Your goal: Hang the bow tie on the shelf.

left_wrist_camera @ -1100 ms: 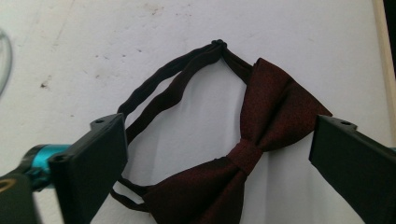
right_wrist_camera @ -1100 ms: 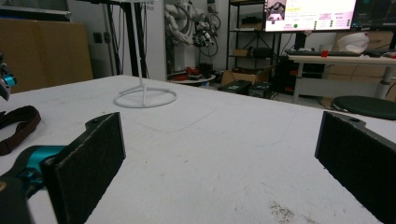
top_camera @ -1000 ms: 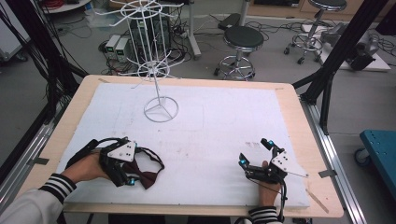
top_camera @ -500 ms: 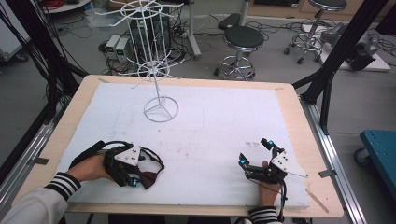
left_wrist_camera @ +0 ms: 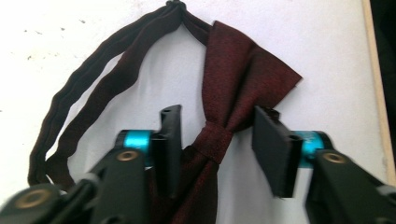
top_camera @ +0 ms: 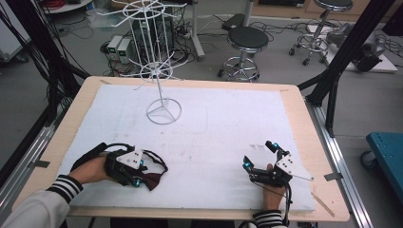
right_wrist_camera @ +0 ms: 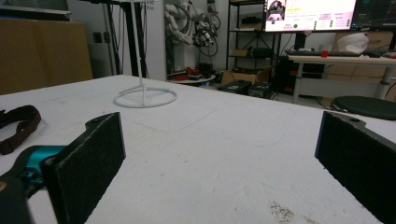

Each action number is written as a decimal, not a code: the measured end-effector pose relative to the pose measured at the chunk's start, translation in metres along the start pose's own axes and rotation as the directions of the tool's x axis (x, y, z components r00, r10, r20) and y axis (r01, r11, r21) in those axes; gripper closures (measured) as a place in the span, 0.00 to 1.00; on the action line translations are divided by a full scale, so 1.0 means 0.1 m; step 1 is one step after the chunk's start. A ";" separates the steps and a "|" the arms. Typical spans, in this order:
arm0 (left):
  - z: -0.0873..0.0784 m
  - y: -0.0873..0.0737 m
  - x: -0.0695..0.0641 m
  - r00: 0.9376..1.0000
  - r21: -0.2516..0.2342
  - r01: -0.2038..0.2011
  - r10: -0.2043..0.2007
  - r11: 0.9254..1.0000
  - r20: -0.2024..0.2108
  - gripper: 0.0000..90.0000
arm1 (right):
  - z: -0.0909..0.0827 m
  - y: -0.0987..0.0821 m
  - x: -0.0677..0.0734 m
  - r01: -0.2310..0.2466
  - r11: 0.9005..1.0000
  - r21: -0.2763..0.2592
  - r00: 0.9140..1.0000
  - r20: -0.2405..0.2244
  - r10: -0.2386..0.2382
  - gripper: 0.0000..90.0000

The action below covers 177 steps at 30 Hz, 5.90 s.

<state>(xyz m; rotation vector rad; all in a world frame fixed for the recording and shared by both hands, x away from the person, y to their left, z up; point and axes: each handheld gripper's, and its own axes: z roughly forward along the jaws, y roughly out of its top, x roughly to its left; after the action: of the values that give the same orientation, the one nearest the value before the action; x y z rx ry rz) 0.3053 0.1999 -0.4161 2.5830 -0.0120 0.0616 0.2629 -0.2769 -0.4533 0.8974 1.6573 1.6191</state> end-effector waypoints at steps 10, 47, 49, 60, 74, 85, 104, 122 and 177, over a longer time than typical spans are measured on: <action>0.00 0.02 -0.01 1.000 0.026 -0.008 0.009 1.000 -0.028 0.84 | 0.00 0.00 0.00 -0.001 1.000 0.000 1.000 0.001 0.001 0.01; -0.49 -0.04 0.05 0.955 -0.371 0.178 -0.250 0.911 -0.157 0.85 | 0.00 0.00 0.00 -0.003 1.000 0.003 1.000 0.001 0.003 0.01; -0.54 -0.06 0.05 0.947 -0.418 0.189 -0.279 0.888 -0.163 0.85 | 0.00 0.00 0.00 -0.003 1.000 0.003 1.000 0.001 0.003 0.01; -0.77 -0.15 0.10 0.892 -0.529 0.219 -0.388 0.820 -0.233 0.85 | 0.00 0.00 0.00 0.004 1.000 0.000 1.000 0.002 -0.004 0.01; -1.05 -0.14 0.16 0.820 -0.652 0.196 -0.488 0.732 -0.301 0.85 | 0.00 0.00 0.00 0.004 1.000 0.000 1.000 0.001 -0.004 0.01; -1.23 -0.08 0.22 0.775 -0.698 0.184 -0.539 0.692 -0.331 0.85 | 0.00 0.00 0.00 0.004 1.000 0.000 1.000 0.001 -0.004 0.01; -1.48 0.03 0.39 0.717 -0.739 0.165 -0.594 0.653 -0.364 0.85 | 0.00 0.00 0.00 0.003 1.000 0.001 1.000 0.002 -0.003 0.01; -1.59 0.00 0.49 0.639 -0.738 0.197 -0.655 0.646 -0.402 0.85 | 0.00 0.00 0.00 0.004 1.000 0.000 1.000 0.002 -0.004 0.01; -1.25 0.68 0.79 0.674 -0.705 0.243 -0.639 0.666 -0.371 0.85 | 0.00 0.00 0.00 -0.008 1.000 0.005 1.000 0.002 0.008 0.01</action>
<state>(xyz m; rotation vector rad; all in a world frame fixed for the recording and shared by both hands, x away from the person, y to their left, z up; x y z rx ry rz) 0.3773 0.2087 -0.2711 1.7315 0.7613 0.5848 0.2625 -0.2770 -0.4532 0.9088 1.6587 1.6199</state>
